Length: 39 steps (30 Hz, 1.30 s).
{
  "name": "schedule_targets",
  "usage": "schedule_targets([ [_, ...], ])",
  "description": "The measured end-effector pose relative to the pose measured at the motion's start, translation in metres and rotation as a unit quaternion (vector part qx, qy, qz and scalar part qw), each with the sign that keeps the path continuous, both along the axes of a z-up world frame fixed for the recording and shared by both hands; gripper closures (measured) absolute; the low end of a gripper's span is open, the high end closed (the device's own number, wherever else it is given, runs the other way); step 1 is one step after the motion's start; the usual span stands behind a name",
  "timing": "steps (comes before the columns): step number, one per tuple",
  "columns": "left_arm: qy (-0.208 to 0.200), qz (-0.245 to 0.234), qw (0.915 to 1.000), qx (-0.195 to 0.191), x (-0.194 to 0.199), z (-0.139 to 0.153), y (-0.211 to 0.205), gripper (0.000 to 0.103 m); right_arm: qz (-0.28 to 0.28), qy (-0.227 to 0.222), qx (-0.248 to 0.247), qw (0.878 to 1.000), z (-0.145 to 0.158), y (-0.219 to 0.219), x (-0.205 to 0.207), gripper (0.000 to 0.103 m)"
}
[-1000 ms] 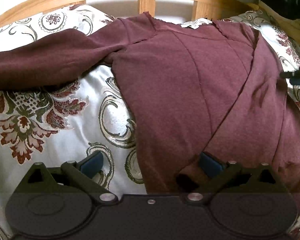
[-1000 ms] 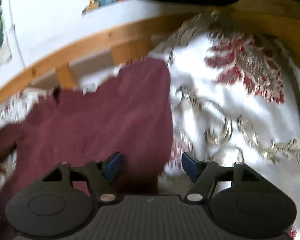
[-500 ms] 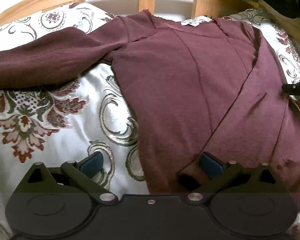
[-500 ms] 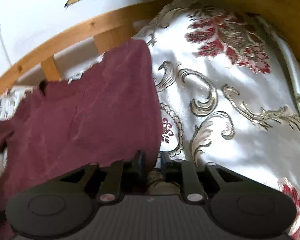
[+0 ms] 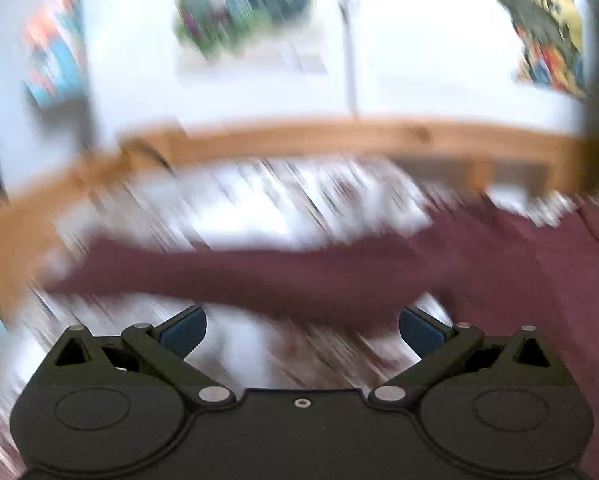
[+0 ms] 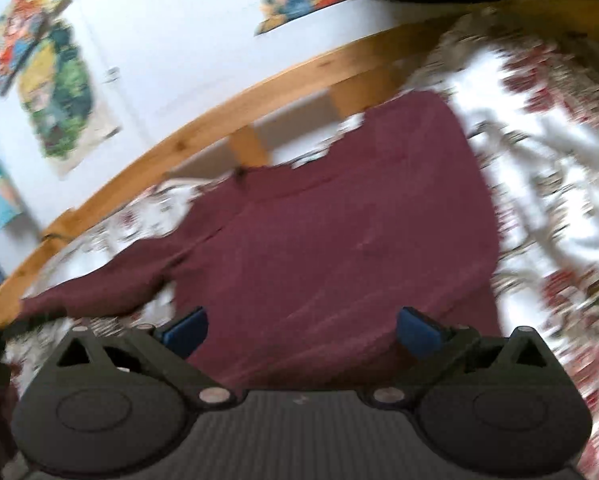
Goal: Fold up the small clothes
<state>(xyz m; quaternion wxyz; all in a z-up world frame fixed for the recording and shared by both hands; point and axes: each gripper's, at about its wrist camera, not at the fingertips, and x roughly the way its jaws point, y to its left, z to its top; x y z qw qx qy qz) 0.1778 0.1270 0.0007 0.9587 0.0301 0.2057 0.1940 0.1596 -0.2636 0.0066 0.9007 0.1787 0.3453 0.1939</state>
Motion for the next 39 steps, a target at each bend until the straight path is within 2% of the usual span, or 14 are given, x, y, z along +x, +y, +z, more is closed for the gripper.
schedule_targets([
  [3, -0.013, 0.03, 0.9959, 0.084, -0.002, 0.021, 0.015, 0.001, 0.037, 0.0, 0.006, 0.999, -0.001, 0.025, -0.012, 0.0],
  [6, 0.012, 0.014, 0.9908, 0.134, -0.004, 0.03, 0.037, 0.001, 0.081, 0.003, 0.001, 0.997, -0.004, 0.047, -0.021, 0.0],
  [8, 0.05, -0.015, 0.9847, 0.166, -0.001, 0.028, 0.054, 0.001, 0.106, -0.001, -0.003, 0.994, -0.005, 0.059, -0.026, 0.0],
  [10, 0.105, -0.044, 0.9742, 0.194, 0.005, 0.027, 0.069, 0.001, 0.125, 0.0, -0.001, 0.992, -0.007, 0.065, -0.032, 0.0],
  [14, 0.214, -0.083, 0.9471, 0.224, 0.03, 0.021, 0.087, 0.006, 0.137, 0.005, 0.006, 0.991, -0.012, 0.065, -0.035, 0.0],
  [17, 0.258, -0.096, 0.9322, 0.236, 0.046, 0.021, 0.097, 0.011, 0.12, -0.005, 0.008, 0.993, -0.011, 0.057, -0.038, 0.0],
  [20, 0.292, -0.117, 0.9189, 0.238, 0.058, 0.022, 0.095, 0.02, 0.106, -0.02, 0.001, 0.994, -0.007, 0.045, -0.042, 0.0],
  [23, 0.324, -0.13, 0.9075, 0.234, 0.064, 0.022, 0.09, 0.037, 0.093, -0.033, -0.003, 0.995, -0.002, 0.032, -0.046, 0.0],
  [24, 0.33, -0.13, 0.9091, 0.219, 0.067, 0.024, 0.09, 0.048, 0.087, -0.035, -0.003, 0.996, -0.002, 0.028, -0.048, 0.0],
  [25, 0.333, -0.127, 0.9123, 0.201, 0.067, 0.025, 0.089, 0.054, 0.079, -0.038, -0.002, 0.996, -0.001, 0.023, -0.05, 0.0],
  [28, 0.339, -0.105, 0.9271, 0.122, 0.071, 0.032, 0.093, 0.094, 0.057, -0.042, 0.007, 0.997, 0.0, 0.011, -0.054, 0.0],
  [31, 0.331, -0.086, 0.9363, 0.082, 0.068, 0.041, 0.093, 0.099, 0.041, -0.036, 0.018, 0.998, -0.002, 0.006, -0.054, 0.0],
  [34, 0.315, -0.099, 0.9432, 0.037, 0.058, 0.063, 0.087, 0.1, 0.04, -0.035, 0.026, 0.998, -0.002, 0.005, -0.052, 0.0],
  [39, 0.296, -0.144, 0.944, -0.024, 0.045, 0.101, 0.059, 0.1, 0.05, -0.038, 0.025, 0.998, -0.001, 0.01, -0.053, 0.0],
])
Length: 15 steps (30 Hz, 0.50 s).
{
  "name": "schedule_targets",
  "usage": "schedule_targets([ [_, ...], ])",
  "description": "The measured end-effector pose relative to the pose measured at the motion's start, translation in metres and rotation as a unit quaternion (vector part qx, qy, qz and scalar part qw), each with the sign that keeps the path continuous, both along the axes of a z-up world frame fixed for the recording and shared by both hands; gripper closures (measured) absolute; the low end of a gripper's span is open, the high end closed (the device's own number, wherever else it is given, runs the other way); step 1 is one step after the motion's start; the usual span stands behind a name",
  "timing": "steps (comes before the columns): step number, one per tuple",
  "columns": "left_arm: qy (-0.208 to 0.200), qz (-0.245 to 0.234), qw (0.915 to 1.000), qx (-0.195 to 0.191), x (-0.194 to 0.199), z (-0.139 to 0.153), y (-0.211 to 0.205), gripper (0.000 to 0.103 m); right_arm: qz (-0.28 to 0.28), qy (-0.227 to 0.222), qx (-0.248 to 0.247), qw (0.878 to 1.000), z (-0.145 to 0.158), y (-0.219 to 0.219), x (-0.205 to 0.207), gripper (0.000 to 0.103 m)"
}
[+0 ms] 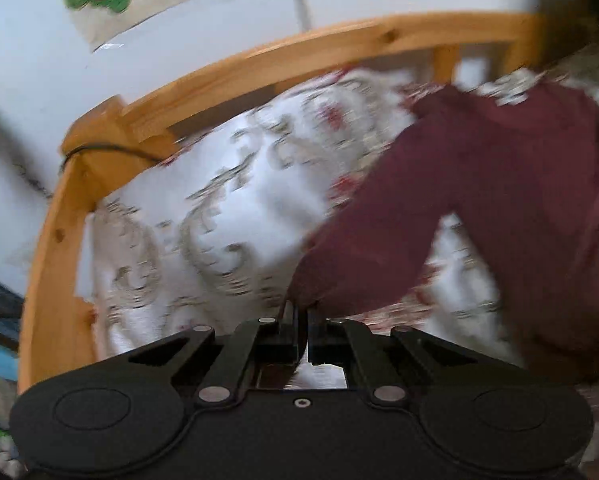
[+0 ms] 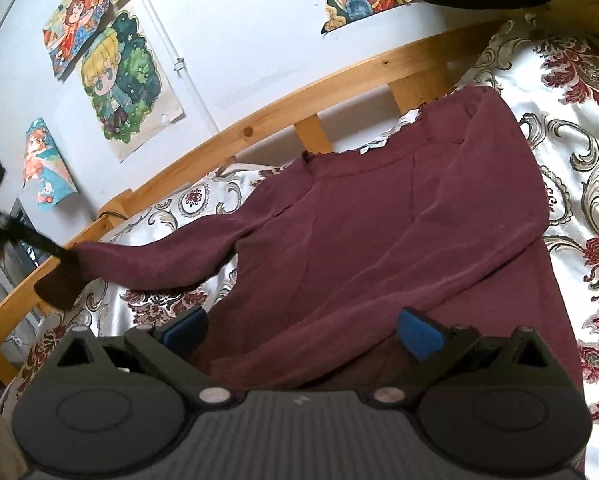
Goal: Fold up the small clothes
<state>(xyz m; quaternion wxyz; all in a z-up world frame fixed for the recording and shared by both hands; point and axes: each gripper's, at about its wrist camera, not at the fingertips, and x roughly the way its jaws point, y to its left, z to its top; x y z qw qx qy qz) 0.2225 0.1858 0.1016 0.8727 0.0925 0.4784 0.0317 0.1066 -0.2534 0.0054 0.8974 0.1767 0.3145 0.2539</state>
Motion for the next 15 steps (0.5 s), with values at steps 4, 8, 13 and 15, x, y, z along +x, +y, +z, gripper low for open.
schedule_targets([
  [4, 0.003, -0.05, 0.9971, -0.058, -0.006, 0.02, -0.04, 0.1, -0.004, 0.007, 0.005, 1.0, -0.002, -0.003, -0.001, 0.0],
  [8, 0.015, -0.112, 0.9858, -0.124, -0.008, 0.027, -0.09, 0.1, -0.011, 0.009, 0.008, 1.0, -0.003, -0.009, -0.002, 0.0],
  [13, 0.019, -0.182, 0.9668, -0.178, 0.001, 0.021, -0.151, 0.1, -0.022, 0.013, 0.008, 1.0, -0.003, -0.02, -0.006, 0.0],
  [15, 0.021, -0.201, 0.9603, -0.193, 0.008, 0.012, -0.172, 0.1, -0.031, 0.017, 0.007, 0.999, -0.005, -0.029, -0.008, 0.0],
])
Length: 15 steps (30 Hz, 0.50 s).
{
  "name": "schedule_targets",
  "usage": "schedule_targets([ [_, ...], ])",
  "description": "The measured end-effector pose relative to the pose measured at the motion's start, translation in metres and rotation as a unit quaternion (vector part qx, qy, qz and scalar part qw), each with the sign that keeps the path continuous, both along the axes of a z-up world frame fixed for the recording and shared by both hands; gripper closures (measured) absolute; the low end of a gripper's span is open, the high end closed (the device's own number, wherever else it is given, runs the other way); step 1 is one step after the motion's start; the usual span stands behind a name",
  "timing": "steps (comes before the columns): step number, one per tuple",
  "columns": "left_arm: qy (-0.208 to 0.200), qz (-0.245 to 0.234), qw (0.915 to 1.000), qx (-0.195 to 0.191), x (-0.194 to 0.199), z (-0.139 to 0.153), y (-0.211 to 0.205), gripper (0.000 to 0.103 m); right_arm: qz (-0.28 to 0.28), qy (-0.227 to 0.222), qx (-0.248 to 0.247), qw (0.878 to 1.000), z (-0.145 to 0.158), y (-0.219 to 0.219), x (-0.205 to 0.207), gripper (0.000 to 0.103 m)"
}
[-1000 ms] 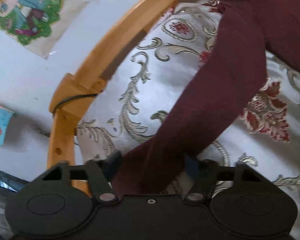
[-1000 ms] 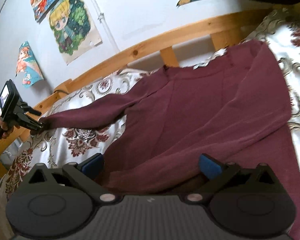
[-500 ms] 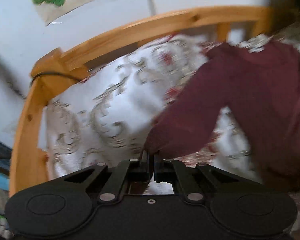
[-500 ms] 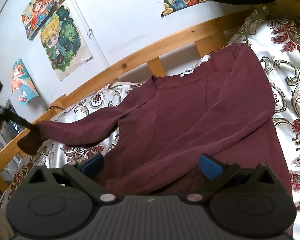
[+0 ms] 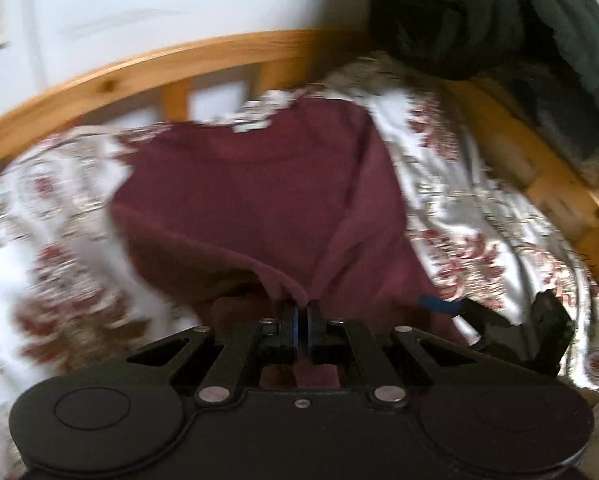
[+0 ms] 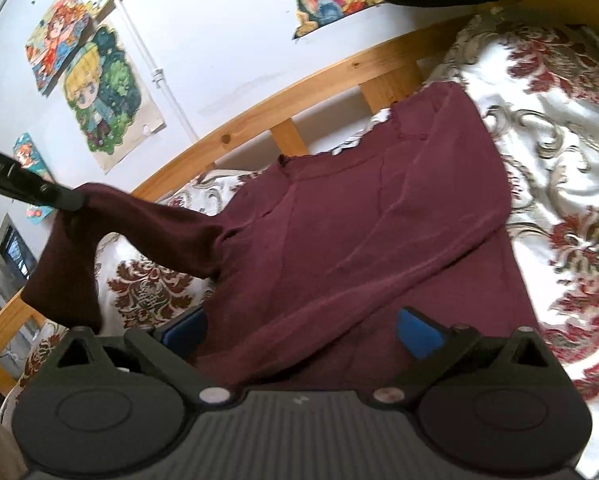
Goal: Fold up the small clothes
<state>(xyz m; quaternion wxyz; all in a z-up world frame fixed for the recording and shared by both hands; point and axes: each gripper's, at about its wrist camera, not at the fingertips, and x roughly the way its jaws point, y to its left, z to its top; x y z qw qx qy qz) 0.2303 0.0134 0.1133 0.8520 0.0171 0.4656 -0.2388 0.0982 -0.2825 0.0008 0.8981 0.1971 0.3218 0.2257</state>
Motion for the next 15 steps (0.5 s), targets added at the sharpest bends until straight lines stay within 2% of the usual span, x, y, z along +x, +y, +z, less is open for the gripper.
schedule_targets([
  [5, -0.006, -0.021, 0.9996, -0.017, 0.026, -0.036, -0.048, 0.1, -0.029, 0.011, -0.009, 0.999, -0.003, -0.023, -0.007, 0.0],
  [11, 0.014, -0.025, 0.9991, -0.03, 0.057, -0.092, -0.082, 0.098, -0.045, 0.028, -0.017, 0.998, -0.008, -0.045, -0.015, 0.0],
  [15, 0.031, -0.002, 0.999, -0.033, 0.069, -0.119, -0.087, 0.083, -0.036, 0.034, -0.013, 0.999, -0.011, -0.05, -0.018, 0.0],
])
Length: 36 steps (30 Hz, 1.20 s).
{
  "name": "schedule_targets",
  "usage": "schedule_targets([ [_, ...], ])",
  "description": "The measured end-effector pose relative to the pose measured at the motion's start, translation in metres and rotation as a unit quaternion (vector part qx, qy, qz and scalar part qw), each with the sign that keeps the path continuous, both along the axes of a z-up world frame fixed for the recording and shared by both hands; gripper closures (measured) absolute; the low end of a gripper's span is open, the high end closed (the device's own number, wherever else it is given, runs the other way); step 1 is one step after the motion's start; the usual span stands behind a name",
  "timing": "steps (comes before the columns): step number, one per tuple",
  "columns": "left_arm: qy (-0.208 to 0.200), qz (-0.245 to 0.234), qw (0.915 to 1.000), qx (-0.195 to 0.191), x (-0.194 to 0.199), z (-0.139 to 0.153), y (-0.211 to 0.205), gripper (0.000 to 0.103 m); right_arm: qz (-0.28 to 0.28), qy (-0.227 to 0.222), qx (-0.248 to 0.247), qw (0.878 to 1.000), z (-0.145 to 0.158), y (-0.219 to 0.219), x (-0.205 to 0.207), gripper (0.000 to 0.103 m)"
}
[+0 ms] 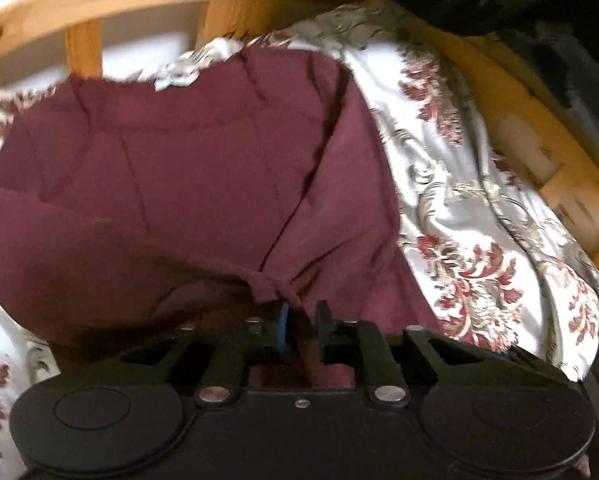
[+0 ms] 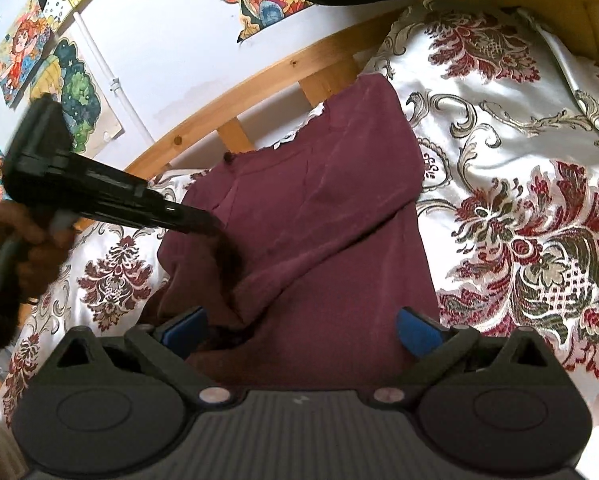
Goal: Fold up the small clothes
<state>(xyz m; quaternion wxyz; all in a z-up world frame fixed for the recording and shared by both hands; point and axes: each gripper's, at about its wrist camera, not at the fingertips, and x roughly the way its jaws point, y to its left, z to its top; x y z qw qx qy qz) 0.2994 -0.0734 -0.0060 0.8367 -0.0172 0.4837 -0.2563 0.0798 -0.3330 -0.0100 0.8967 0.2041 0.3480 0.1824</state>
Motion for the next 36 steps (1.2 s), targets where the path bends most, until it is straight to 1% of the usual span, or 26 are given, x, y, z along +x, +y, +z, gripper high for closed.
schedule_targets([
  [2, 0.006, 0.012, 0.9999, -0.007, 0.002, -0.007, 0.003, 0.079, 0.006, 0.003, 0.001, 1.0, -0.001, 0.001, 0.0, 0.0],
  [3, 0.007, 0.017, 0.9998, -0.009, 0.002, -0.008, 0.006, 0.07, 0.009, 0.004, 0.001, 1.0, -0.002, 0.003, 0.0, 0.0],
  [4, 0.006, 0.022, 0.9997, -0.011, 0.002, -0.008, 0.008, 0.065, 0.014, 0.005, 0.0, 1.0, -0.003, 0.005, 0.001, 0.0],
  [5, 0.003, 0.029, 0.9995, -0.011, 0.001, -0.006, 0.011, 0.054, 0.018, 0.006, -0.002, 1.0, -0.003, 0.008, 0.001, 0.0],
  [6, -0.001, 0.036, 0.9993, -0.011, -0.001, -0.005, 0.014, 0.047, 0.023, 0.007, -0.004, 1.0, -0.004, 0.012, 0.002, 0.0],
  [8, -0.018, 0.047, 0.9987, -0.01, -0.007, 0.001, 0.026, 0.042, 0.032, 0.009, -0.004, 0.999, -0.005, 0.019, 0.006, 0.0],
  [10, -0.036, 0.066, 0.9971, -0.006, -0.017, 0.005, 0.043, 0.028, 0.037, 0.016, 0.003, 0.999, -0.007, 0.025, 0.011, 0.0],
  [12, -0.056, 0.094, 0.994, 0.002, -0.028, 0.007, 0.063, 0.024, 0.036, 0.023, 0.011, 0.999, -0.008, 0.029, 0.017, 0.001],
  [13, -0.066, 0.108, 0.992, 0.009, -0.034, 0.007, 0.074, 0.023, 0.033, 0.024, 0.011, 0.999, -0.008, 0.031, 0.021, 0.001],
  [15, -0.084, 0.136, 0.9867, 0.029, -0.045, 0.004, 0.097, 0.022, 0.028, 0.03, 0.01, 0.999, -0.008, 0.036, 0.029, 0.006],
  [17, -0.102, 0.172, 0.9783, 0.056, -0.055, -0.001, 0.119, 0.022, 0.026, 0.039, 0.014, 0.999, -0.01, 0.041, 0.039, 0.008],
  [18, -0.11, 0.189, 0.9732, 0.071, -0.059, -0.003, 0.129, 0.022, 0.025, 0.046, 0.014, 0.998, -0.011, 0.044, 0.044, 0.009],
  [20, -0.135, 0.224, 0.9594, 0.106, -0.068, -0.006, 0.147, 0.02, 0.03, 0.062, 0.016, 0.998, -0.016, 0.049, 0.055, 0.016],
  [21, -0.146, 0.236, 0.9535, 0.118, -0.072, -0.008, 0.155, 0.017, 0.03, 0.071, 0.013, 0.997, -0.018, 0.051, 0.06, 0.018],
  [22, -0.155, 0.243, 0.9495, 0.123, -0.074, -0.01, 0.163, 0.016, 0.027, 0.079, 0.006, 0.996, -0.021, 0.053, 0.063, 0.024],
  [23, -0.16, 0.25, 0.9477, 0.119, -0.075, -0.011, 0.171, 0.016, 0.022, 0.087, -0.001, 0.996, -0.024, 0.054, 0.066, 0.034],
  [24, -0.163, 0.253, 0.9481, 0.104, -0.073, -0.012, 0.179, 0.016, 0.017, 0.095, -0.004, 0.995, -0.026, 0.054, 0.068, 0.04],
  [25, -0.166, 0.253, 0.9496, 0.082, -0.072, -0.014, 0.184, 0.016, 0.013, 0.1, -0.003, 0.995, -0.028, 0.053, 0.069, 0.054],
  [26, -0.168, 0.253, 0.9509, 0.06, -0.069, -0.016, 0.19, 0.016, 0.007, 0.103, -0.001, 0.995, -0.029, 0.051, 0.07, 0.069],
  [27, -0.171, 0.252, 0.9516, 0.039, -0.066, -0.019, 0.193, 0.016, 0.004, 0.102, 0.006, 0.995, -0.029, 0.049, 0.07, 0.078],
  [28, -0.172, 0.252, 0.9521, 0.021, -0.061, -0.023, 0.197, 0.016, 0.001, 0.096, 0.012, 0.995, -0.028, 0.047, 0.069, 0.088],
  [29, -0.172, 0.251, 0.9527, 0.007, -0.055, -0.028, 0.198, 0.016, -0.006, 0.086, 0.012, 0.996, -0.024, 0.045, 0.067, 0.092],
  [31, -0.17, 0.247, 0.954, -0.014, -0.041, -0.036, 0.199, 0.018, -0.02, 0.062, -0.005, 0.998, -0.015, 0.042, 0.062, 0.092],
  [32, -0.17, 0.247, 0.9538, -0.02, -0.042, -0.038, 0.195, 0.018, -0.025, 0.053, -0.016, 0.998, -0.011, 0.039, 0.06, 0.092],
  [34, -0.171, 0.244, 0.9537, -0.042, -0.034, -0.045, 0.195, 0.018, -0.028, 0.049, -0.034, 0.998, -0.004, 0.035, 0.061, 0.092],
  [36, -0.17, 0.237, 0.9545, -0.059, -0.029, -0.052, 0.194, 0.019, -0.02, 0.055, -0.052, 0.997, 0.0, 0.035, 0.066, 0.086],
])
